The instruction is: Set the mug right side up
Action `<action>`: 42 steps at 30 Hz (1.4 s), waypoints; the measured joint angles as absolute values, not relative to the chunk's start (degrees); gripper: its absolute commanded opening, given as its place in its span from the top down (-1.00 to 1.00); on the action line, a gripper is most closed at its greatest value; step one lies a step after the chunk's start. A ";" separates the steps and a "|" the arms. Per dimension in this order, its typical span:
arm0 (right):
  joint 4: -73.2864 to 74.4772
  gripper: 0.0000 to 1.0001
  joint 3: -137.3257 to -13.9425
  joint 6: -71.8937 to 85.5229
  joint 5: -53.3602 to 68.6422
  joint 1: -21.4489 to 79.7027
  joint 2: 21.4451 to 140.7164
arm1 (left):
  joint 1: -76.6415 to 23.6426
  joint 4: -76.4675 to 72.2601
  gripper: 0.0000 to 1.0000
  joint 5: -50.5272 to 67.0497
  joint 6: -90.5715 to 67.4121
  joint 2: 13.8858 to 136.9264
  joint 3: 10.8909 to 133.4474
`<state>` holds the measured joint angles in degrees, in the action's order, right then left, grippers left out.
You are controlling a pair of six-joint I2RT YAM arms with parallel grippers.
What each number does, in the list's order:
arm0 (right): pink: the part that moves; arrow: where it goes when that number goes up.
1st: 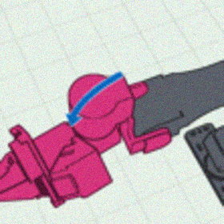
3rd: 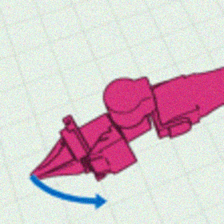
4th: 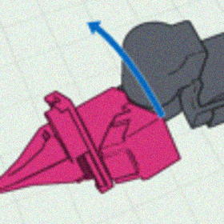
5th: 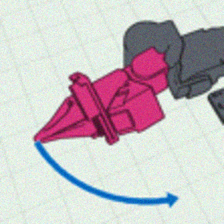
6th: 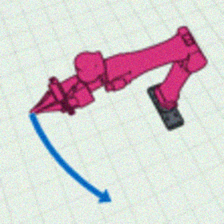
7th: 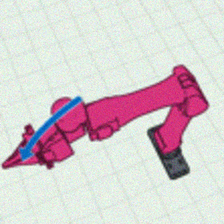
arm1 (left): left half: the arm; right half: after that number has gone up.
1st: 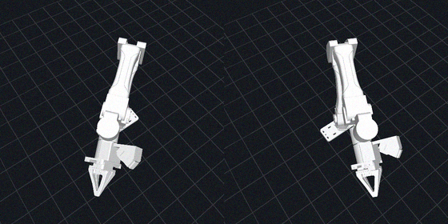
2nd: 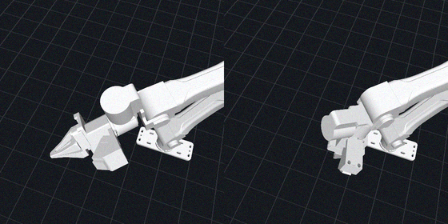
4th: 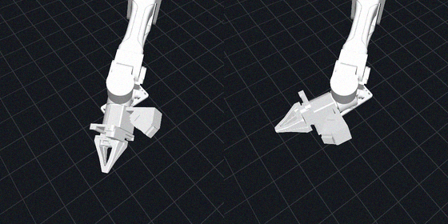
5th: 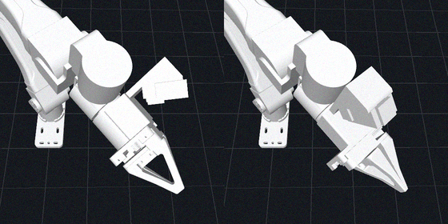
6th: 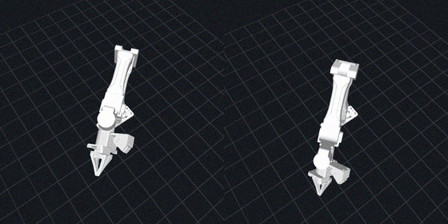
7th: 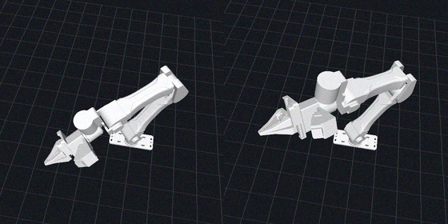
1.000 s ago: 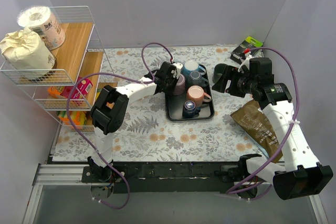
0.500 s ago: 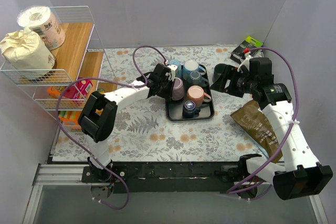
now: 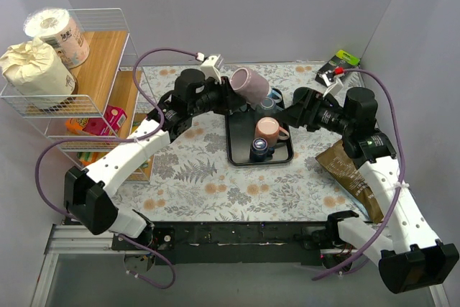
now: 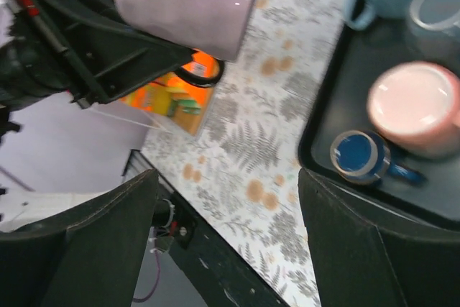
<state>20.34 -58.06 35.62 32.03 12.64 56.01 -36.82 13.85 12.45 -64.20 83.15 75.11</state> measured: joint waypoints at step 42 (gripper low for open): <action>-29.43 0.40 -58.28 56.84 29.45 30.57 62.63 | -36.38 -12.58 1.00 30.94 -86.87 74.22 75.22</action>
